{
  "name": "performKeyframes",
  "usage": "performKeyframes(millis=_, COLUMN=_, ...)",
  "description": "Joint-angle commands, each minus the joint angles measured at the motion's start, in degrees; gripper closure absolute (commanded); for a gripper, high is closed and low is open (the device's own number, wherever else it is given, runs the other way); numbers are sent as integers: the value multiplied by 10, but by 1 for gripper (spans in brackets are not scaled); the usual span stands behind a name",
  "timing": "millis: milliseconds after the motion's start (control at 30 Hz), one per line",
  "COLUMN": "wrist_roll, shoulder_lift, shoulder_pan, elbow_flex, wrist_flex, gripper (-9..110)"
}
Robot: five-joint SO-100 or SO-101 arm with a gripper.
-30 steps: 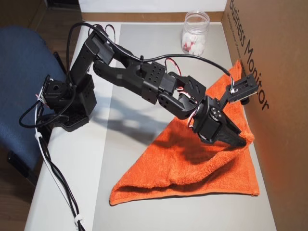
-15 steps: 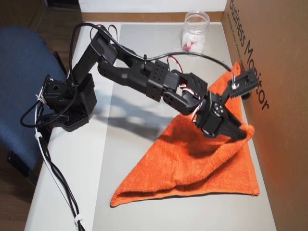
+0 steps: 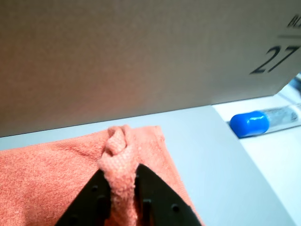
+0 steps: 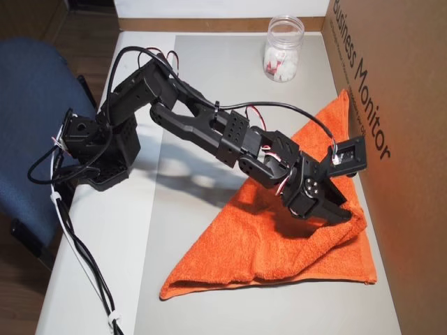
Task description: Fold the blanket.
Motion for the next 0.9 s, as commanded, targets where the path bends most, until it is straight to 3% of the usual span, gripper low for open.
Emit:
performKeyframes(millis=0, wrist_roll=20, shoulder_lift=3, shoulder_pan=-6, elbow_flex=-32, wrist_flex=-11, gripper=102)
performKeyframes(millis=600, wrist_roll=102, shoulder_lift=-48, shoulder_pan=17, elbow_flex=-100, wrist_flex=-12, gripper=101)
performKeyframes(millis=867, wrist_roll=101, shoulder_lift=-48, shoulder_pan=20, elbow_flex=-95, wrist_flex=-12, gripper=87)
